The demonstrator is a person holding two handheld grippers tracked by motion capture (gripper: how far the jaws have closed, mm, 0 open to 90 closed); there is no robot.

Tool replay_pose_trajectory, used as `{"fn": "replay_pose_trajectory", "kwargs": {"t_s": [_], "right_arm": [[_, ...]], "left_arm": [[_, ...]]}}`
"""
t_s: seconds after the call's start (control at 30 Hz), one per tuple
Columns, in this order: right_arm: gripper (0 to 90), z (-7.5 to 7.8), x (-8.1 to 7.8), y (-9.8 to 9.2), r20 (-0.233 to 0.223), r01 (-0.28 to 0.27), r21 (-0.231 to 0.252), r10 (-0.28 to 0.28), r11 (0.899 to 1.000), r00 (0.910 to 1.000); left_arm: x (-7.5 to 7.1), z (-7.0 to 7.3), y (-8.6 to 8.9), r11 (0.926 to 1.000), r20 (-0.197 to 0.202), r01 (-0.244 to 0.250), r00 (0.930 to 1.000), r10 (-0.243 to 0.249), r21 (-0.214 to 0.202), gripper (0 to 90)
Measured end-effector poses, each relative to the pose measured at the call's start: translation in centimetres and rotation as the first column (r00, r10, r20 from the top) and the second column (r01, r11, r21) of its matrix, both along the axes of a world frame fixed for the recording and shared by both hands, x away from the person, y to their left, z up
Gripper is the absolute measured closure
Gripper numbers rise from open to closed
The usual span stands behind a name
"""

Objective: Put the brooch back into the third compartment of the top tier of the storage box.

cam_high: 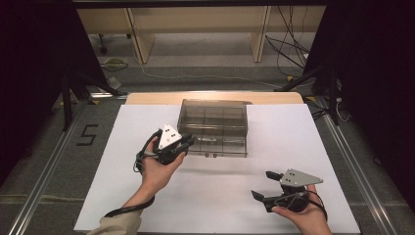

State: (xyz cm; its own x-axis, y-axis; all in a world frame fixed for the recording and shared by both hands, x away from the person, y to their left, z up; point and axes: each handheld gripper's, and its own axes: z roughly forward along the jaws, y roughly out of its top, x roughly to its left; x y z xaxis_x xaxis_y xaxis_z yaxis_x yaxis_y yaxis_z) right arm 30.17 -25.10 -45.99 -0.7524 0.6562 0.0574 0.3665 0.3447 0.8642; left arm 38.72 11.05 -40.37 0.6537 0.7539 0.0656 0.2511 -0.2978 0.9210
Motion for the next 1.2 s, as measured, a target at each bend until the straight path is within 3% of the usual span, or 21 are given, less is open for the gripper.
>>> {"fn": "replay_pose_trajectory", "kwargs": {"t_s": [1.2], "right_arm": [[16.3, 0.0, 0.0, 0.0, 0.000, -0.002, 0.000, 0.002, 1.000, 1.0000]], "left_arm": [[0.0, 0.1, -2.1, 0.9990, 0.018, 0.044, 0.9988, -0.045, 0.007, 79.7]]}}
